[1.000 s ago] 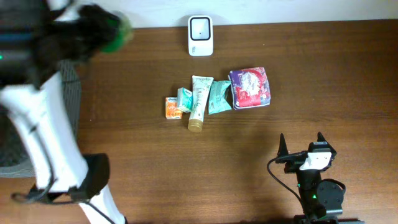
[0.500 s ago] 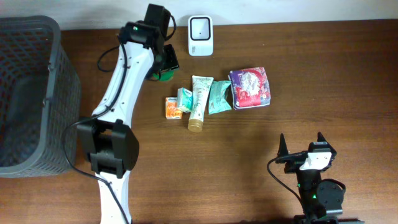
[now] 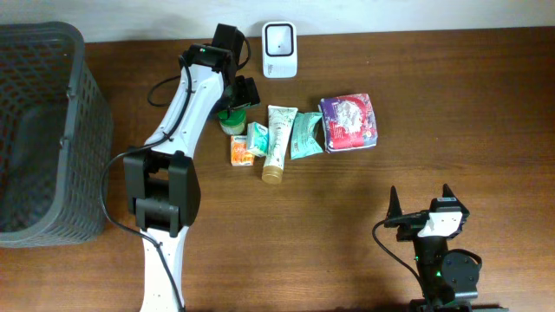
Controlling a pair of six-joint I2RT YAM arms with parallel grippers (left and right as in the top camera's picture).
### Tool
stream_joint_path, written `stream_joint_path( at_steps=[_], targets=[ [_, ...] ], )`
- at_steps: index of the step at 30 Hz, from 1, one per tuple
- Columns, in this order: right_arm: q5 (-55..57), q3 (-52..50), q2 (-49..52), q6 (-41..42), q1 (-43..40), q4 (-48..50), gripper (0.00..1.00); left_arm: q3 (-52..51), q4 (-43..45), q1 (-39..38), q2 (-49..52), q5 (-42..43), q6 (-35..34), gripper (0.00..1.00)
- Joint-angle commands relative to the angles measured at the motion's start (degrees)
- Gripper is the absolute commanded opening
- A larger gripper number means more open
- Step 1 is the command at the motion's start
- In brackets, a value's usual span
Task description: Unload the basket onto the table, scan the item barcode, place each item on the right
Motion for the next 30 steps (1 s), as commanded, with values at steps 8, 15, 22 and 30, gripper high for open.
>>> stream_joint_path(
  at_steps=[8, 15, 22, 30],
  targets=[
    [0.7, -0.5, -0.4, -0.4, 0.3, -0.2, 0.99, 33.6, -22.5, 7.5, -7.0, -0.5, 0.3, 0.99],
    [0.7, -0.5, -0.4, -0.4, 0.3, -0.2, 0.99, 37.7, -31.0, 12.7, -12.7, 5.1, 6.5, 0.99],
    [0.7, -0.5, -0.4, -0.4, 0.3, -0.1, 0.99, 37.4, -31.0, 17.1, -13.1, 6.7, 9.9, 0.99],
    [0.7, -0.5, -0.4, -0.4, 0.3, -0.2, 0.99, 37.4, -31.0, 18.6, -13.1, 6.7, 9.9, 0.99]
  ],
)
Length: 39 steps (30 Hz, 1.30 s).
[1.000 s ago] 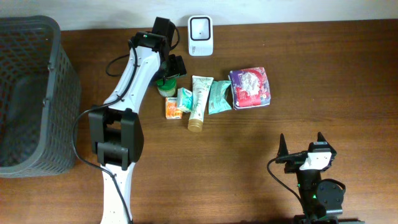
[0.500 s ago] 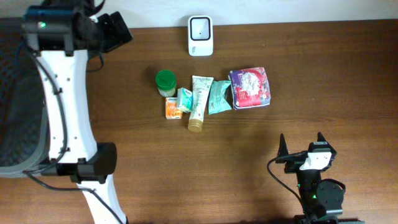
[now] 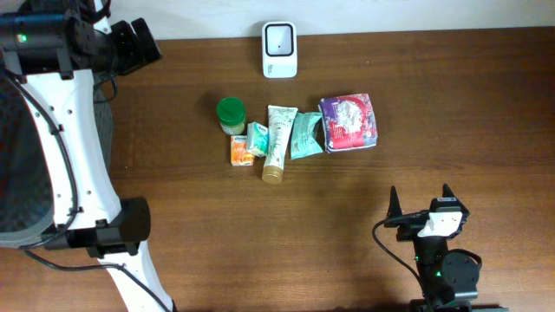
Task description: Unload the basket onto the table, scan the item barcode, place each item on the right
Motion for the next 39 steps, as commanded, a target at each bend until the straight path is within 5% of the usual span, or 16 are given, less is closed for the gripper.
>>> stream_joint_path(
  at_steps=[1, 18, 22, 25, 28, 31, 32, 36, 39],
  targets=[
    [0.7, -0.5, -0.4, -0.4, 0.3, -0.2, 0.99, 0.0, -0.1, 0.1, -0.9, 0.5, 0.9, 0.99],
    [0.0, -0.5, -0.4, -0.4, 0.3, 0.6, 0.99, 0.0, -0.1, 0.1, -0.9, 0.5, 0.9, 0.99],
    [-32.2, -0.5, -0.4, 9.7, 0.3, 9.1, 0.99, 0.0, -0.1, 0.1, -0.9, 0.5, 0.9, 0.99],
    [-31.0, -0.5, -0.4, 13.9, 0.3, 25.0, 0.99, 0.0, -0.1, 0.1, -0.9, 0.5, 0.9, 0.99],
    [-17.4, 2.7, 0.6, 12.3, 0.3, 40.2, 0.99, 0.0, -0.1, 0.1, -0.9, 0.5, 0.9, 0.99],
    [-16.7, 16.2, 6.8, -3.7, 0.3, 24.4, 0.99, 0.0, -0.1, 0.1, -0.9, 0.5, 0.9, 0.99],
    [-13.7, 24.9, 13.3, -7.5, 0.3, 11.9, 0.99, 0.0, -0.1, 0.1, -0.9, 0.5, 0.9, 0.99],
    [-7.5, 48.0, 38.4, -7.5, 0.3, -16.9, 0.99, 0.0, -0.1, 0.1, -0.9, 0.5, 0.9, 0.99],
    [-14.7, 69.5, 64.6, -7.5, 0.3, -38.8, 0.99, 0.0, -0.1, 0.1, -0.9, 0.5, 0.9, 0.99]
  ],
)
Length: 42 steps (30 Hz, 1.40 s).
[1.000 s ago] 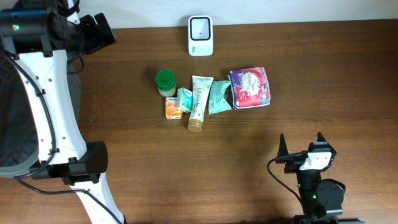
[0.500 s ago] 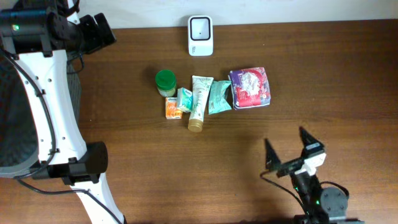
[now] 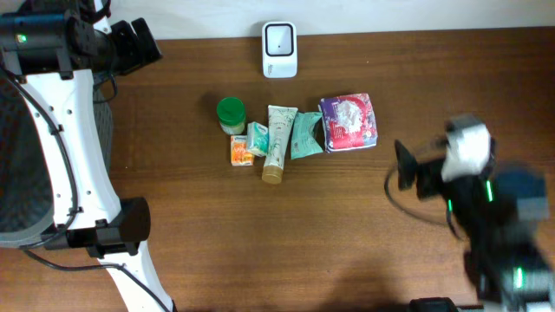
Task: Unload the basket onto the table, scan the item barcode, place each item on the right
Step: 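Reach the right gripper to the red-purple wipes pack and grasp it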
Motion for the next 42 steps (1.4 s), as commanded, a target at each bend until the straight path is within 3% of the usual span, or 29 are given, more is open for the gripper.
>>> stream_joint_path(
  at_steps=[1, 4, 6, 11, 14, 17, 21, 23, 26, 28, 30, 31, 34, 36, 39, 40, 41, 42],
  targets=[
    [-6.5, 17.6, 21.9, -1.3, 0.3, -15.6, 0.99, 0.1, 0.1, 0.1, -0.9, 0.4, 0.9, 0.99],
    [-19.6, 30.0, 39.4, -1.3, 0.3, -25.4, 0.99, 0.1, 0.1, 0.1, -0.9, 0.4, 0.9, 0.99],
    [-17.9, 32.5, 49.1, -0.7, 0.1, -24.3, 0.99, 0.1, 0.1, 0.1, -0.9, 0.4, 0.9, 0.99],
    [-17.9, 32.6, 61.2, 8.6, -3.7, -16.1, 0.98, 0.1, 0.1, 0.1, -0.9, 0.4, 0.9, 0.99],
    [-18.3, 32.6, 65.8, 8.6, -7.1, -16.5, 0.99, 0.1, 0.1, 0.1, -0.9, 0.4, 0.9, 0.99],
    [-33.4, 32.6, 70.6, -0.4, -10.7, -17.6, 0.99, 0.1, 0.1, 0.1, -0.9, 0.4, 0.9, 0.99],
    [-38.0, 32.5, 75.6, -0.7, -11.6, -17.8, 0.97, 0.1, 0.1, 0.1, -0.9, 0.4, 0.9, 0.99],
    [-38.6, 32.3, 77.0, -0.7, -11.5, -17.9, 0.76, 0.1, 0.1, 0.1, -0.9, 0.4, 0.9, 0.99],
    [-39.7, 32.1, 78.4, -0.7, -11.3, -17.9, 0.61, 0.1, 0.1, 0.1, -0.9, 0.4, 0.9, 0.99],
    [-40.0, 32.2, 78.4, -0.7, -11.3, -17.8, 0.27, 0.1, 0.1, 0.1, -0.9, 0.4, 0.9, 0.99],
    [-40.0, 32.9, 78.4, -0.7, -11.5, -18.2, 0.07, 0.1, 0.1, 0.1, -0.9, 0.4, 0.9, 0.99],
    [-39.8, 34.2, 78.0, -0.7, -11.8, -19.5, 0.04, 0.1, 0.1, 0.1, -0.9, 0.4, 0.9, 0.99],
    [-33.1, 38.5, 76.2, -0.7, -11.8, -23.7, 0.04, 0.1, 0.1, 0.1, -0.9, 0.4, 0.9, 0.99],
    [-20.0, 44.1, 74.4, -0.6, -10.4, -30.7, 0.04, 0.1, 0.1, 0.1, -0.9, 0.4, 0.9, 0.99],
    [-10.8, 45.3, 74.3, 0.4, -8.7, -35.0, 0.06, 0.1, 0.1, 0.1, -0.9, 0.4, 0.9, 0.99],
    [-11.3, 44.7, 74.3, 0.4, -8.3, -34.8, 0.42, 0.1, 0.1, 0.1, -0.9, 0.4, 0.9, 0.99],
    [-13.9, 44.7, 74.3, 0.4, -8.3, -34.4, 0.59, 0.1, 0.1, 0.1, -0.9, 0.4, 0.9, 0.99],
    [-18.9, 44.7, 74.3, 0.4, -8.3, -33.2, 0.66, 0.1, 0.1, 0.1, -0.9, 0.4, 0.9, 0.99]
  ],
)
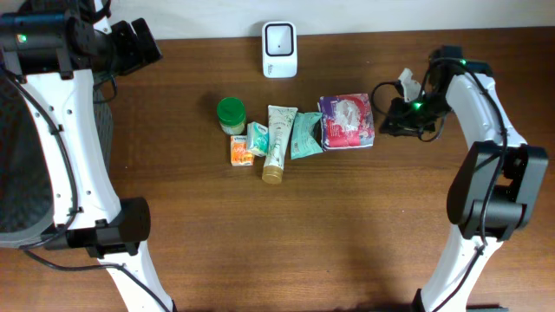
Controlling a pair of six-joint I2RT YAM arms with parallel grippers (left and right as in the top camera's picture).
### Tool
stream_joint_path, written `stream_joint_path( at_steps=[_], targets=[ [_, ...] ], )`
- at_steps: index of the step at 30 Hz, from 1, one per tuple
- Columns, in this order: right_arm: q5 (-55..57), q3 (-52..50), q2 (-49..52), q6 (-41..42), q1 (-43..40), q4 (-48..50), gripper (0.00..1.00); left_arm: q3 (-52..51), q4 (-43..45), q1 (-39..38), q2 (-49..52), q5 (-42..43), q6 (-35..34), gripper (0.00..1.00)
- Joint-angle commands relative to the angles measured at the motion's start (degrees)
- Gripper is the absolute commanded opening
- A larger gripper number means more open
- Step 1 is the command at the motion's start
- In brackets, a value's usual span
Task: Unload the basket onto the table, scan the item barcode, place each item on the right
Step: 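Reach the right gripper to the red-purple wipes pack and grasp it, then lift the red-purple pack with right gripper and move it toward the scanner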
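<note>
The white barcode scanner (pixel 279 39) stands at the table's far edge. In front of it lie, in a row, a green-lidded jar (pixel 231 111), an orange box (pixel 240 152), a small teal packet (pixel 257 139), a cream tube (pixel 277 143), a teal pouch (pixel 305 135) and a purple-and-pink packet (pixel 347 121). My right gripper (pixel 387 118) sits low at the packet's right edge, its fingers apart and pointing at it. My left gripper (pixel 139 42) hangs high at the far left, open, with nothing in it.
A dark mesh basket (pixel 10 165) fills the left edge, mostly behind my raised left arm (pixel 74 147). The right arm (pixel 486 130) reaches in from the right side. Bare brown wood spreads across the near half of the table.
My right gripper has gone from mid-air over the right of the table to the right edge of the purple-and-pink packet. The left arm and the items are where they were.
At first my left gripper was at the green-lidded jar and the right arm was folded at the near right. Then the left gripper was up at the far left, the jar left standing. The right arm then was raised, and now reaches the purple-and-pink packet.
</note>
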Motion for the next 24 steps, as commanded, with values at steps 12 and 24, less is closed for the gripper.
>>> stream_joint_path(
  at_steps=[12, 24],
  targets=[
    [-20.8, 0.1, 12.7, 0.0, 0.8, 9.0, 0.51, 0.1, 0.0, 0.1, -0.9, 0.4, 0.9, 0.99],
    [20.9, 12.9, -0.7, 5.1, 4.7, 2.1, 0.04, 0.1, 0.0, 0.1, -0.9, 0.4, 0.9, 0.99]
  ],
)
